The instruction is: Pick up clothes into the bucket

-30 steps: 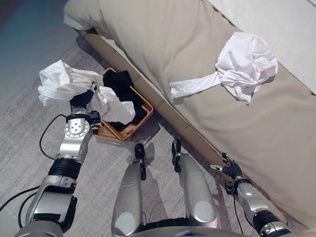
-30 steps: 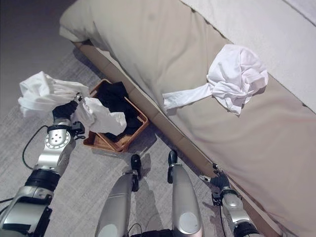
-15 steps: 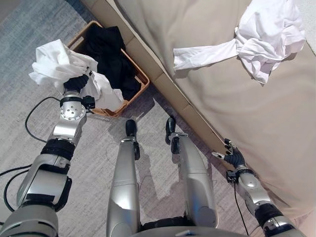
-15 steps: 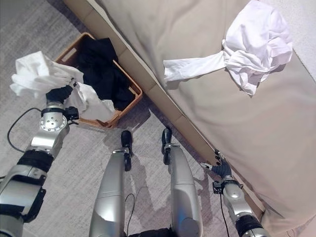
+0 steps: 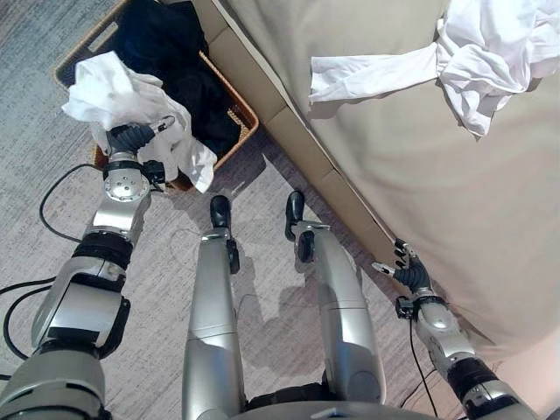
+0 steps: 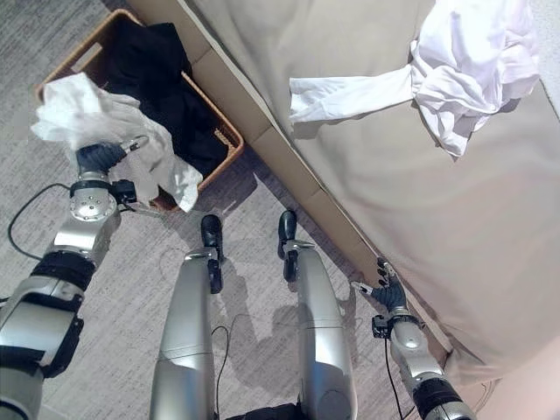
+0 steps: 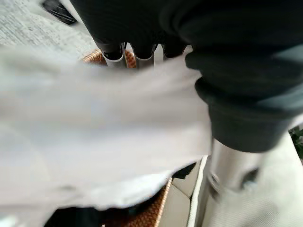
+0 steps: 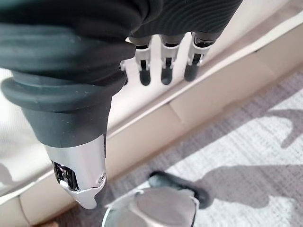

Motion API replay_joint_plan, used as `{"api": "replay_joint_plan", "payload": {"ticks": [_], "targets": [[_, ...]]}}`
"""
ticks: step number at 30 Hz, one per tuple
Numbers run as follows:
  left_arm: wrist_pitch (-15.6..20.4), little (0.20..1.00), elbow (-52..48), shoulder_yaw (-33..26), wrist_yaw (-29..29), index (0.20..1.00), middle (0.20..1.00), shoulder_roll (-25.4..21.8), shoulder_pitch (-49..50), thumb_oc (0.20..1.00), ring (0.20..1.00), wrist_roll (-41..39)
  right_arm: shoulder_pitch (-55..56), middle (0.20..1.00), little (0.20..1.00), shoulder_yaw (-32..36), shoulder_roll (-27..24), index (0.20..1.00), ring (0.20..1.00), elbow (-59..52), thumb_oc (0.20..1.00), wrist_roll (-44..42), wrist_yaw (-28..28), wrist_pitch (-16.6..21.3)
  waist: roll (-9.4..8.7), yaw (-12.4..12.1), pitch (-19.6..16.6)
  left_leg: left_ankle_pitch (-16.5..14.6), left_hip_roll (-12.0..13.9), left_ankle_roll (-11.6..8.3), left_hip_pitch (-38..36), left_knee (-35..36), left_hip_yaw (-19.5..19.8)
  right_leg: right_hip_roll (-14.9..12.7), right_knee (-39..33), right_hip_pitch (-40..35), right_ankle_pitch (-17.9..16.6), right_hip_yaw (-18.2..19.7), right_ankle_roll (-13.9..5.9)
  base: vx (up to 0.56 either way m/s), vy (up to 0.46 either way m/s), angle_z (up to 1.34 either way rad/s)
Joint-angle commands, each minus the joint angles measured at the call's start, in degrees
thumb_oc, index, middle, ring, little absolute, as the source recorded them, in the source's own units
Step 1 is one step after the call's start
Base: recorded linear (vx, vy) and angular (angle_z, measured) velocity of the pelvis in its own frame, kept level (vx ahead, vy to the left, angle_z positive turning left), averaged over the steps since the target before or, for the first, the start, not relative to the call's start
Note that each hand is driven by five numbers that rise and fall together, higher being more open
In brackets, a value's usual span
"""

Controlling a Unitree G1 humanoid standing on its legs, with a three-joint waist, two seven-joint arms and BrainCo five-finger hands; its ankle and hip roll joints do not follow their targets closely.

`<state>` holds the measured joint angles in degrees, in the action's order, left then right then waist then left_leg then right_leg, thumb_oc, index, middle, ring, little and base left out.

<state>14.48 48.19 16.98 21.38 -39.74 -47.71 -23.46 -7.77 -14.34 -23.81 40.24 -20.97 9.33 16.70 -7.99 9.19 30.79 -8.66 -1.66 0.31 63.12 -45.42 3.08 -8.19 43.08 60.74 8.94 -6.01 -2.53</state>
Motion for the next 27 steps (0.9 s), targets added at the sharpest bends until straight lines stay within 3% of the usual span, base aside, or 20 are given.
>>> {"api": "replay_joint_plan", "payload": {"ticks": [1,11,18,22,23,27], "targets": [[1.9,1.000,-0.1,-0.2,1.2,1.000,1.000,-2.0,-2.6,1.000,1.000,-0.4,1.2,1.000,1.000,-0.7,-1.6,1.000,1.000,-2.9,1.000,-1.6,1.3,2.2,-0.49,-0.1,-1.0,-4.8,-0.6,1.48,-3.9,-0.9,0.9,-2.4,-2.8,-4.3,-1.5,0.7,-3.82,0.00,0.000,0.00],[1.5,1.000,0.9,-1.8,1.5,1.000,1.000,-0.9,-0.5,1.000,1.000,1.1,-0.7,1.000,1.000,-0.7,-1.9,1.000,1.000,-5.2,1.000,-1.5,1.9,2.7,0.04,-0.3,-1.0,-2.5,-0.3,0.78,-6.3,4.0,0.4,-2.1,-7.0,-6.1,-3.2,0.7,-3.75,0.00,-0.001,-0.01],[2.3,1.000,-1.4,-6.2,2.8,1.000,1.000,3.8,7.4,1.000,1.000,0.8,-2.6,1.000,1.000,-0.4,-0.9,1.000,1.000,-10.3,1.000,-2.6,2.8,3.6,1.04,-1.2,-1.0,-0.2,-0.2,0.19,-10.6,9.4,-0.2,-2.1,-11.2,-9.4,-5.0,0.6,-3.91,-0.02,-0.009,-0.03],[3.3,1.000,-3.3,-8.7,4.8,1.000,1.000,10.5,16.3,1.000,1.000,4.3,-4.3,1.000,1.000,-0.7,-0.5,1.000,1.000,-16.3,1.000,0.0,4.3,4.9,2.35,-2.6,-1.0,3.6,-0.5,-0.68,-17.3,18.6,-0.6,-2.2,-17.1,-14.9,-7.2,-0.2,-4.22,-0.05,-0.040,-0.01],[3.3,1.000,-3.0,-8.8,5.2,1.000,1.000,11.6,17.3,1.000,1.000,5.4,-4.8,1.000,1.000,-0.5,-0.5,1.000,1.000,-17.0,1.000,0.8,4.7,5.1,2.54,-2.8,-1.0,6.2,-0.7,-0.60,-17.4,20.9,-0.8,-2.5,-19.1,-15.1,-9.3,-0.8,-3.84,-0.10,-0.043,0.07],[2.8,1.000,-1.9,-7.6,5.2,1.000,1.000,15.3,22.9,1.000,1.000,10.7,-4.8,1.000,1.000,-0.2,-1.2,1.000,1.000,-22.3,1.000,3.7,5.4,5.8,3.56,-3.7,-1.0,8.9,-0.7,-1.09,-23.3,27.3,-0.4,-2.4,-23.1,-20.3,-10.5,-1.9,-4.00,-0.03,-0.057,0.08]]}}
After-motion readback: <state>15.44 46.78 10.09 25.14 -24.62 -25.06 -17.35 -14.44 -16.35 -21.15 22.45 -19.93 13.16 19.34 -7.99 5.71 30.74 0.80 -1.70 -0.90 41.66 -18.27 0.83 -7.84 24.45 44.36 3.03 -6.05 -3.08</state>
